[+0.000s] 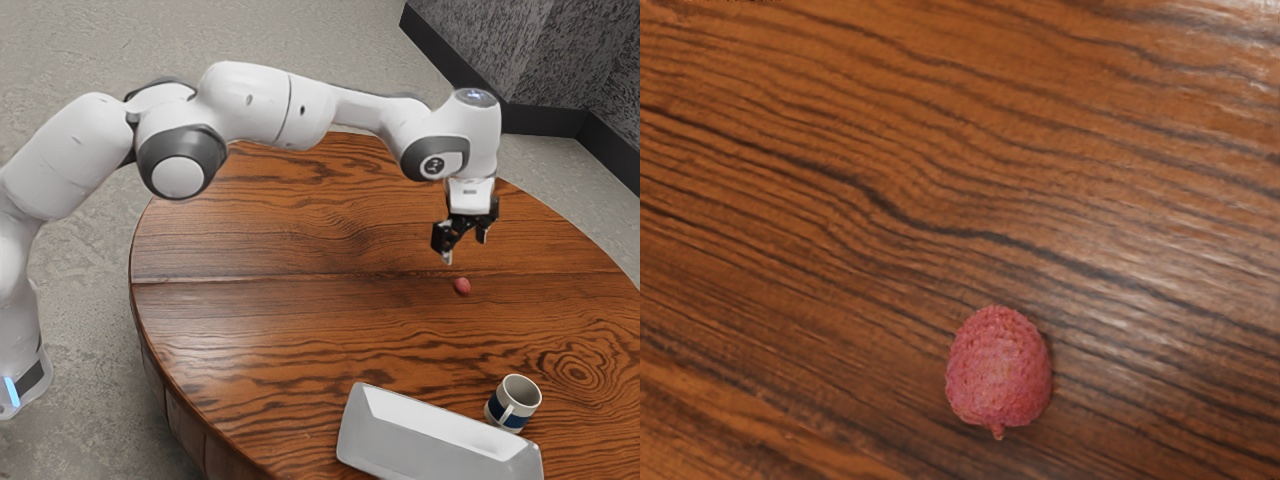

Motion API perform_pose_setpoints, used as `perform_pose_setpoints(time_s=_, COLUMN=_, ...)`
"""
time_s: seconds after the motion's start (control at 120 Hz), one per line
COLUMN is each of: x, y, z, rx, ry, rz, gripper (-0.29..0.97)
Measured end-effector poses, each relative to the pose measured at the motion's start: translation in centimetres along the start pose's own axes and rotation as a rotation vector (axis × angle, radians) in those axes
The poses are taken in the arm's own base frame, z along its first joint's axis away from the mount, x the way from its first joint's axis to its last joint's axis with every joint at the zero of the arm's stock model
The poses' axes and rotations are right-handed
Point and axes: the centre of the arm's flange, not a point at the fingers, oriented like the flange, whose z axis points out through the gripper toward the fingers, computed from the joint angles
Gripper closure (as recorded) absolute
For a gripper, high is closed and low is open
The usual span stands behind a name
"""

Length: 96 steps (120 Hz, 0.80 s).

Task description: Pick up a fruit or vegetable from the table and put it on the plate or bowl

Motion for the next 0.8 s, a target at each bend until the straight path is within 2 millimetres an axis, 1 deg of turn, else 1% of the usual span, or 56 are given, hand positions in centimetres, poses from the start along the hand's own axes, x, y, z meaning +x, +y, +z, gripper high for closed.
perform_pose_setpoints(time_s=0.158, x=-0.3, y=0.2, z=2.5, rx=-0.02, ry=-0.005, rz=0.061, gripper=0.01)
perform_pose_setpoints(time_s=0.258, x=0.2, y=0.4, z=3.2, rx=-0.026, ry=0.003, rz=0.097, gripper=0.01)
perform_pose_setpoints(time_s=0.35, x=0.9, y=0.7, z=3.5, rx=-0.03, ry=0.017, rz=0.13, gripper=0.01)
perform_pose_setpoints(time_s=0.433, x=1.2, y=0.8, z=3.5, rx=-0.029, ry=0.026, rz=0.15, gripper=0.01)
perform_pose_setpoints(time_s=0.55, x=1.2, y=0.8, z=4.2, rx=-0.03, ry=0.031, rz=0.17, gripper=0.01)
perform_pose_setpoints(time_s=0.8, x=1.0, y=0.9, z=4.7, rx=-0.042, ry=0.056, rz=0.184, gripper=0.01)
